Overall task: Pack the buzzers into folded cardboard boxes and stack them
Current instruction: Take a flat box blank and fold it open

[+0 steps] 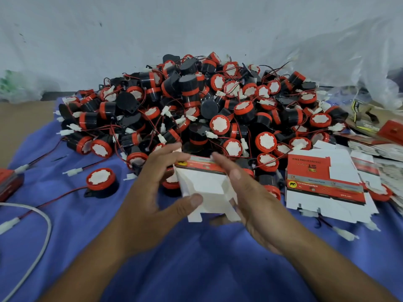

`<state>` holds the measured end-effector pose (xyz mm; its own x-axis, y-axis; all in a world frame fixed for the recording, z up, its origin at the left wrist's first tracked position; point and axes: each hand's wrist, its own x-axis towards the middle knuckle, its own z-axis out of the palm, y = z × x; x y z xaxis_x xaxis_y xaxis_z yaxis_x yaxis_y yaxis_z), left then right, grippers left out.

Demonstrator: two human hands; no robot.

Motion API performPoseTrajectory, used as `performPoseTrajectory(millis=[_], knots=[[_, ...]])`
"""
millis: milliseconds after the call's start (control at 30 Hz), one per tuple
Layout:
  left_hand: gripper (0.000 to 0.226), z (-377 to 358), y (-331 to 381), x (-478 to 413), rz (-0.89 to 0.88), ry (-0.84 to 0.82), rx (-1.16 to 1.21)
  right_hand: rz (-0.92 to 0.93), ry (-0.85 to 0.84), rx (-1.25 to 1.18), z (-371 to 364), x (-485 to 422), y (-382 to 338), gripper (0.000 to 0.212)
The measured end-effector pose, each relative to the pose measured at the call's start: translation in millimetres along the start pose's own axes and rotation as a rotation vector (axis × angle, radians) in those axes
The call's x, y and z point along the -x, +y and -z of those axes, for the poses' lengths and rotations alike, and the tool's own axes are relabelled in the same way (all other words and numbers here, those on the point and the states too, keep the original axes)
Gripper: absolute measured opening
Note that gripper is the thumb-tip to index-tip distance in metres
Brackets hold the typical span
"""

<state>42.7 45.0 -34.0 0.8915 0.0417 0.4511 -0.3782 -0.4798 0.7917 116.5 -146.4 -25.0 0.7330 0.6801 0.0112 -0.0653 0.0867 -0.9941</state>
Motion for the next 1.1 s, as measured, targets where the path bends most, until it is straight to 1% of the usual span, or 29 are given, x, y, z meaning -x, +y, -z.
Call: performPoseTrajectory(millis=[33, 67, 100, 133, 167, 233, 267, 333, 400, 467, 533, 633, 700, 767, 800, 867, 900, 967, 1000, 1033, 1100], knots=[[0.065, 0, -1, -1, 0.030, 0.028, 0.022, 0.056, -0.118, 0.042, 2, 8, 2, 0.045], [0.063, 0, -2, -2, 0.058, 0.054, 0.058, 0.079, -0.195, 0.084, 5, 18, -2, 0.054], [0.059, 0, -2, -2, 0.073, 0.076, 0.096, 0.059, -0.266, 0.091, 4, 21, -4, 0.072], [0.057, 0, -1, -3, 0.074, 0.095, 0.126, 0.024, -0.322, 0.160, 9, 16, -8, 0.087], [0.057, 0, 0, -3, 0.067, 0.104, 0.141, -0.087, -0.283, 0.199, 13, 6, -10, 0.089], [0.057, -3, 1, -2, 0.055, 0.084, 0.156, -0.083, -0.292, 0.365, 23, 15, -6, 0.066], [0.055, -5, 2, -1, 0.052, 0.065, 0.163, -0.062, -0.283, 0.411, 28, 20, -4, 0.060], [0.052, -8, 2, 2, 0.043, 0.022, 0.158, -0.031, -0.249, 0.424, 28, 19, -5, 0.061], [0.055, -11, 4, 5, 0.019, -0.031, 0.134, -0.021, -0.282, 0.430, 27, 18, -5, 0.069], [0.059, -14, 3, 6, 0.020, -0.087, 0.120, -0.031, -0.297, 0.365, 30, 16, -4, 0.077], [0.060, -12, 1, 7, 0.046, -0.162, 0.138, -0.067, -0.254, 0.225, 33, 12, -3, 0.083], [0.056, -14, 1, 9, 0.029, -0.317, 0.135, -0.111, -0.174, 0.012, 36, 6, 2, 0.083], [0.064, -20, 1, 6, 0.025, -0.362, 0.146, -0.116, -0.162, -0.031, 35, 4, 4, 0.082], [0.078, -24, 0, 3, 0.035, -0.354, 0.135, -0.119, -0.175, -0.059, 36, 4, 6, 0.079], [0.078, -24, -1, 3, 0.044, -0.355, 0.136, -0.130, -0.182, -0.079, 37, 4, 6, 0.077], [0.061, -23, 0, 5, 0.065, -0.340, 0.173, -0.146, -0.214, -0.115, 38, 4, 4, 0.075], [0.052, -22, 0, 6, 0.077, -0.325, 0.201, -0.153, -0.219, -0.131, 39, 4, 3, 0.078], [0.043, -20, -2, 9, 0.125, -0.287, 0.230, -0.167, -0.200, -0.124, 38, 3, 1, 0.084], [0.040, -21, -2, 9, 0.150, -0.255, 0.224, -0.165, -0.194, -0.082, 38, 3, 1, 0.080], [0.038, -22, -3, 7, 0.171, -0.222, 0.209, -0.155, -0.190, -0.014, 36, 3, 1, 0.072], [0.042, -24, -4, 6, 0.194, -0.176, 0.209, -0.124, -0.176, 0.151, 32, 5, 2, 0.055]])
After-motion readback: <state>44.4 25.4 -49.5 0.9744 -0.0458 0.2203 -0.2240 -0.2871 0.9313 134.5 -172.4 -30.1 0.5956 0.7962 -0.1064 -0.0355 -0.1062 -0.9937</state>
